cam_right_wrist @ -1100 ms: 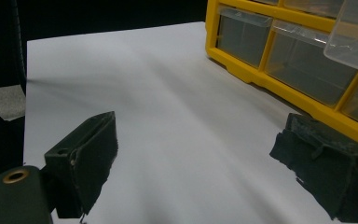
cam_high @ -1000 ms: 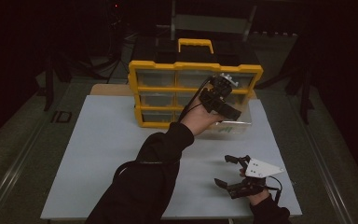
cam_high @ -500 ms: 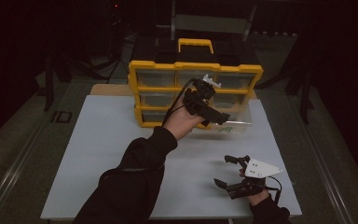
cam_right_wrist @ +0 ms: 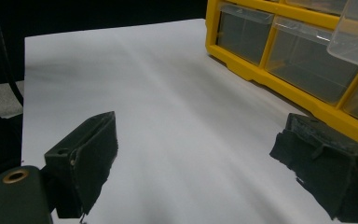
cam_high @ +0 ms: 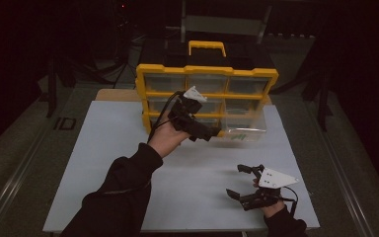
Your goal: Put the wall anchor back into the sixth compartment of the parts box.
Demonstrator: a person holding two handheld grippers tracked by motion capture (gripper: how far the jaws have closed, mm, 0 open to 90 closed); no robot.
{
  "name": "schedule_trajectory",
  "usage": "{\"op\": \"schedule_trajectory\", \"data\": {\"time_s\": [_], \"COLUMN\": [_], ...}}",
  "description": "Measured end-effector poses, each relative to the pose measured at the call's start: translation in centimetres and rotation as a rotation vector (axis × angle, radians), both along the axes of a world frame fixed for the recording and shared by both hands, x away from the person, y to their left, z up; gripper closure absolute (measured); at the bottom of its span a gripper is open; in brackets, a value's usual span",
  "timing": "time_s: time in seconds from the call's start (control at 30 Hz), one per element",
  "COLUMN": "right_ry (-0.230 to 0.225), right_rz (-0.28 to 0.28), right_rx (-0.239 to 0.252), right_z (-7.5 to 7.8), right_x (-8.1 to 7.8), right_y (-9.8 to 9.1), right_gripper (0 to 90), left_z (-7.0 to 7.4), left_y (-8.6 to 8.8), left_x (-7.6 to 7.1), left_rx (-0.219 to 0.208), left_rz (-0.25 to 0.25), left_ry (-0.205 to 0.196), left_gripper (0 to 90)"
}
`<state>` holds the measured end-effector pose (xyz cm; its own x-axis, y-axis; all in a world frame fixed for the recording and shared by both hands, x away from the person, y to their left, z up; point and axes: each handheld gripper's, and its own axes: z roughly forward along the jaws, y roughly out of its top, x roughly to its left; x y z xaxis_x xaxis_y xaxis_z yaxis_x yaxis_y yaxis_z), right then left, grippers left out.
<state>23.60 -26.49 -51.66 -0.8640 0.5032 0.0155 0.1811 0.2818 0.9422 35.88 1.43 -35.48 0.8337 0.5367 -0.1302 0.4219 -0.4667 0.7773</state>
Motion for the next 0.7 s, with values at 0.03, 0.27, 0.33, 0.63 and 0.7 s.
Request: {"op": "schedule_trajectory", "data": {"time_s": [0.03, 0.27, 0.33, 0.63, 0.7], "right_ry": [0.001, 0.002, 0.003, 0.0, 0.0], "right_rz": [0.0, 0.001, 0.002, 0.005, 0.004], "right_rx": [0.0, -0.003, -0.006, -0.01, -0.01], "right_z": [0.0, 0.0, -0.1, -0.1, -0.1], "right_x": [0.0, 0.0, 0.0, 0.1, 0.1], "right_y": [0.0, 0.1, 0.1, 0.3, 0.3], "right_gripper": [10.8, 10.8, 10.8, 10.8, 10.8], "left_z": [0.0, -0.3, -0.4, -0.9, -1.2], "left_y": [0.4, 3.4, 4.2, 7.4, 8.1], "left_x": [-0.1, -1.6, -1.9, -3.4, -3.8], "left_rx": [-0.008, -0.034, -0.038, -0.06, -0.057], "left_rz": [0.003, 0.021, 0.035, 0.043, 0.039], "left_ry": [0.0, -0.036, -0.047, -0.061, -0.069], "left_gripper": [0.0, 0.0, 0.0, 0.0, 0.0]}}
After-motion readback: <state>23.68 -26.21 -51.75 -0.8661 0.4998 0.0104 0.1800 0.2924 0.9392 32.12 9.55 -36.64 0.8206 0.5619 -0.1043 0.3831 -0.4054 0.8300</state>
